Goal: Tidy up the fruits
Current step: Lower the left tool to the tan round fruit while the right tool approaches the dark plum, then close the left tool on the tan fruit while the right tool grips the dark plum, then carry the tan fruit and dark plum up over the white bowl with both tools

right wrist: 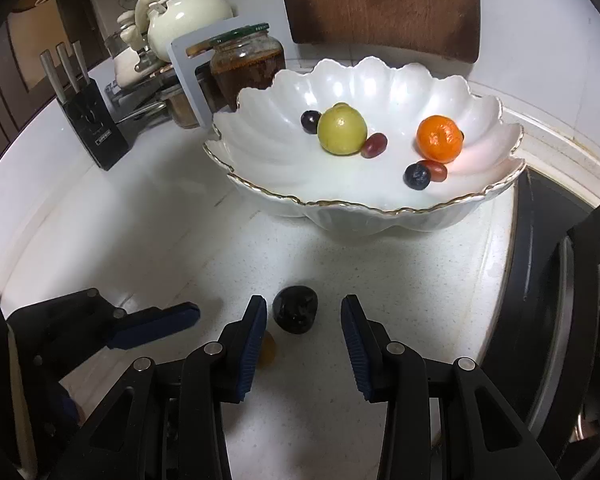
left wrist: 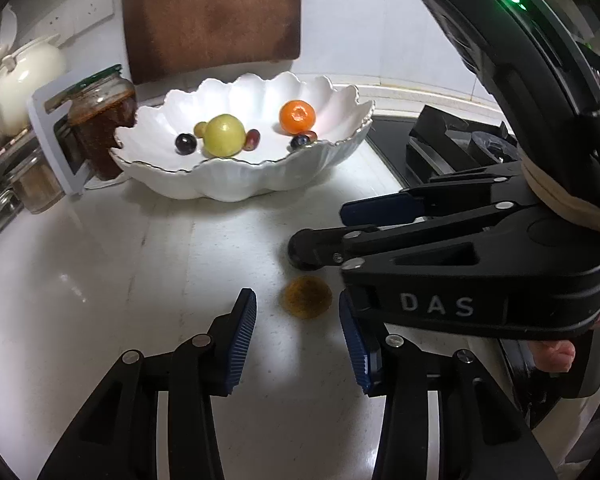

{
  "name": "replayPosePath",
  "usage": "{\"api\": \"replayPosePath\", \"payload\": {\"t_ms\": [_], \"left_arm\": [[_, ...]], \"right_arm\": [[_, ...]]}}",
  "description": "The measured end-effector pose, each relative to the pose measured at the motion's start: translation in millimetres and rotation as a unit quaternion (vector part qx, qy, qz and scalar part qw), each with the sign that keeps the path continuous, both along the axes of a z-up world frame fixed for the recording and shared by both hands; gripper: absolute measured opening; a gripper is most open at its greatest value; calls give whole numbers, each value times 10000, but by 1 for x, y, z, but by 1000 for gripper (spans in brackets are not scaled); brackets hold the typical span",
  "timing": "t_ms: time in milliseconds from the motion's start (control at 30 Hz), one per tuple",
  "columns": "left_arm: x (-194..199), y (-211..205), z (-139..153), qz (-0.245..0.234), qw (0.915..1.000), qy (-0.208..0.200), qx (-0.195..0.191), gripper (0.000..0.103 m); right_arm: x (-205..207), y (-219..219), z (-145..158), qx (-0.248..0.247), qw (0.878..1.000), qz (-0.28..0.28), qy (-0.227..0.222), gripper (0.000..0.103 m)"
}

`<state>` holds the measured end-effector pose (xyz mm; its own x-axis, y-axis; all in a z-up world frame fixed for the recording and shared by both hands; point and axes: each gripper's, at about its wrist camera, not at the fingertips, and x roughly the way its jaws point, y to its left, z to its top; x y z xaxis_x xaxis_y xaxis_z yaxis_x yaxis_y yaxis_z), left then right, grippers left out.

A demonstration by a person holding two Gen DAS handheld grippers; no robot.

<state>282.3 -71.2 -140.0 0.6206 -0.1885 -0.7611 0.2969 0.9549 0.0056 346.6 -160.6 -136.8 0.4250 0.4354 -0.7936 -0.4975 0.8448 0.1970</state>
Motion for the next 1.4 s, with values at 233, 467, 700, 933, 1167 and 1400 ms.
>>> {"api": "replayPosePath", "payload": {"t_ms": [233, 467, 700, 933, 1167, 1400], "left_arm": [[10, -4, -11, -86, 9998, 145, 74, 38], [16, -5, -15, -60, 9997, 230, 45, 35], [20, -4, -19, -55, 9996, 294, 3, 28], [15, -2, -17, -11, 9996, 269, 8, 28], [5, 6, -7, 151, 9996, 234, -23, 28], [0, 14, 5, 344, 9993, 141, -76, 28]], "right_arm": [[5, 6, -10, 4, 9999, 94, 124, 39], [10, 11, -16, 44, 9996, 128, 255, 33], [11, 13, -17, 95, 9994, 173, 269, 28], [5, 2, -14, 106, 9998, -39, 176, 28], [-5, -10, -2, 85, 9994, -349, -18, 28], [-14, -17, 6, 125, 9985, -525, -98, 28]]}}
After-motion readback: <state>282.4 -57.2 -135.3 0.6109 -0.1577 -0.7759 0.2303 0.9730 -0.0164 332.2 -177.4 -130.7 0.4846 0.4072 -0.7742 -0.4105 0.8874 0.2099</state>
